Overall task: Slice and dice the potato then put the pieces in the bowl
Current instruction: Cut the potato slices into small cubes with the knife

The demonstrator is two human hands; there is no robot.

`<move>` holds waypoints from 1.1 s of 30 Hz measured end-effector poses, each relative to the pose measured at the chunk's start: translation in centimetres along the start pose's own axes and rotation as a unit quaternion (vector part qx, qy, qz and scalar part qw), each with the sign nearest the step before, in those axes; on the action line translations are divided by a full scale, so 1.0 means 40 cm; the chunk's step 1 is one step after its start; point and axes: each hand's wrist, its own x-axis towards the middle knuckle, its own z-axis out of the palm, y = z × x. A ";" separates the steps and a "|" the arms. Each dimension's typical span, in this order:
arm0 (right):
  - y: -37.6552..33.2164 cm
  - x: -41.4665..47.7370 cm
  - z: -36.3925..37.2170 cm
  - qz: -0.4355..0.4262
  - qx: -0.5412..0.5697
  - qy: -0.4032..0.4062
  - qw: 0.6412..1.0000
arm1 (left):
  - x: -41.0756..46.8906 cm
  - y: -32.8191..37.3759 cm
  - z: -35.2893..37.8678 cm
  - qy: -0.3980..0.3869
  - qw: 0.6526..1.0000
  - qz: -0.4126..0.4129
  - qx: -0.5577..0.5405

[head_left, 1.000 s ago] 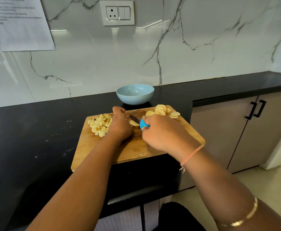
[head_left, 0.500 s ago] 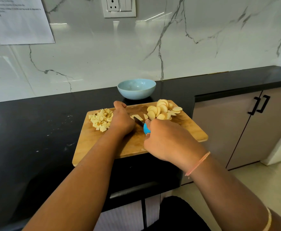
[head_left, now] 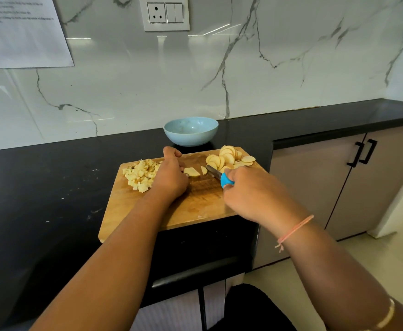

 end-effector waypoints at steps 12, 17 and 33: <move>0.011 0.053 0.014 -0.056 -0.022 -0.022 0.998 | 0.004 0.003 -0.006 -0.045 0.994 0.046 0.084; 0.021 0.066 0.007 -0.052 -0.040 -0.012 0.998 | 0.007 0.006 -0.006 -0.054 0.992 0.052 0.099; -0.018 0.021 0.060 0.001 0.021 -0.006 1.000 | 0.008 0.013 0.009 -0.041 0.985 0.056 0.160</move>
